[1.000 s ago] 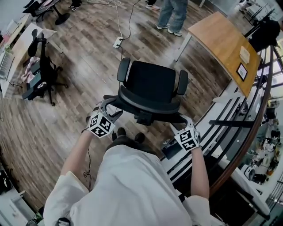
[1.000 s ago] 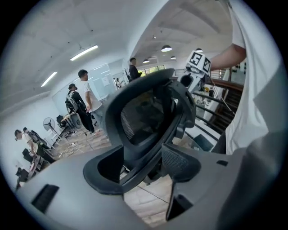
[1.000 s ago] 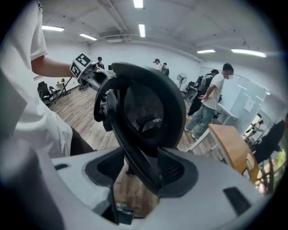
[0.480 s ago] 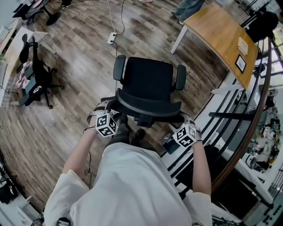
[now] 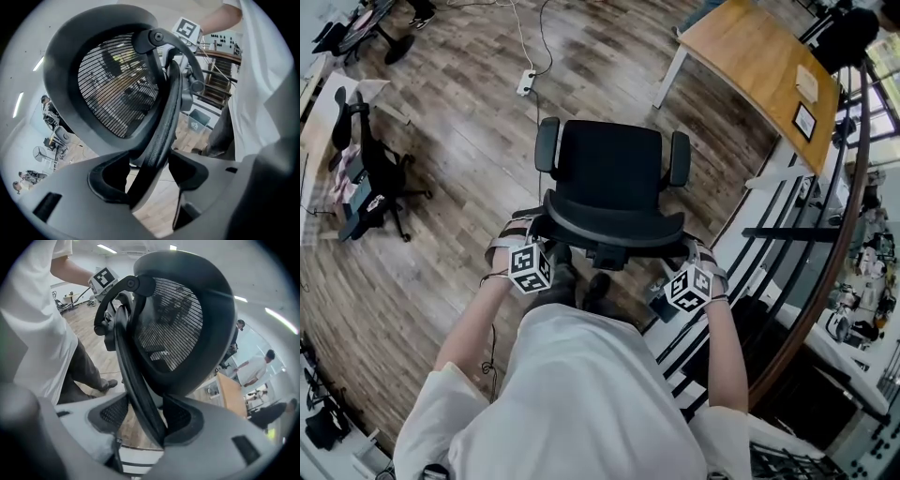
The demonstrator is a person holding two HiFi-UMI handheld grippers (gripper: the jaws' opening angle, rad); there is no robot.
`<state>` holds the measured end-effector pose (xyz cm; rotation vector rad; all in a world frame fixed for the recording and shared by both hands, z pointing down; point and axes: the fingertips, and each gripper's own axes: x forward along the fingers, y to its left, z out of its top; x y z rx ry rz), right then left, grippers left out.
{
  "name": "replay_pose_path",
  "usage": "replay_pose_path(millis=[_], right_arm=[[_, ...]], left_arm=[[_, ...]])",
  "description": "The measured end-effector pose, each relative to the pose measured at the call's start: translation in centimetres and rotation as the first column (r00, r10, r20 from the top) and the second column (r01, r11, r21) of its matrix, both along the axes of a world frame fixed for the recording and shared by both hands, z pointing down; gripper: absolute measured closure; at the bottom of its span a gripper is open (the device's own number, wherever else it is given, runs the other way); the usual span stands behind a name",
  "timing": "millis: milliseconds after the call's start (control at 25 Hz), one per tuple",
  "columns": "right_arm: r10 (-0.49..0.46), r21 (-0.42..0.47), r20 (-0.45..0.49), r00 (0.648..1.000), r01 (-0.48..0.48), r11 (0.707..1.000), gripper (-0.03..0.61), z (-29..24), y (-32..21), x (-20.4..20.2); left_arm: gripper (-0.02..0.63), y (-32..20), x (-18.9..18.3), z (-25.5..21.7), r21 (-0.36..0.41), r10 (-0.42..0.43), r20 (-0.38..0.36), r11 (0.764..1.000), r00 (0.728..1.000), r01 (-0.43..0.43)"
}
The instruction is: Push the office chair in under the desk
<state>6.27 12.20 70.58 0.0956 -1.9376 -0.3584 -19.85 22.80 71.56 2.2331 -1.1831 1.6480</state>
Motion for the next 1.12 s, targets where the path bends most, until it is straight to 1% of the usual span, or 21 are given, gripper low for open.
replay_pose_path(millis=[200,520,720,920,1120], right_arm=[[0.027,-0.017,-0.005,1.000,-0.027,1.000,0.347,-0.1,-0.7,0.4],[0.101,-0.010,-0.002,0.995,-0.101,0.995,0.345,-0.1,-1.6,0.1],[0.166,-0.018,-0.012,0.986,-0.166,0.986,0.344,-0.1,-3.4,0.1],[0.230,-0.017,-0.012,0.973,-0.230,0.973,0.337,-0.2,-4.9,0.4],[0.277,-0.004,-0.002,0.961,-0.277,0.961,0.336,0.1,-5.8,-0.4]], left_arm=[[0.362,-0.9,0.5,-0.1,-0.006,0.037,0.005,0.999,0.999,-0.037],[0.364,-3.3,-0.4,-0.2,0.004,0.096,0.011,0.995,0.995,-0.096],[0.365,-6.4,-0.6,-0.1,0.029,0.146,0.009,0.989,0.989,-0.147],[0.367,-9.4,-0.8,-0.3,0.024,0.206,0.009,0.978,0.979,-0.206],[0.367,-11.5,-1.8,-0.2,0.033,0.249,0.017,0.968,0.968,-0.249]])
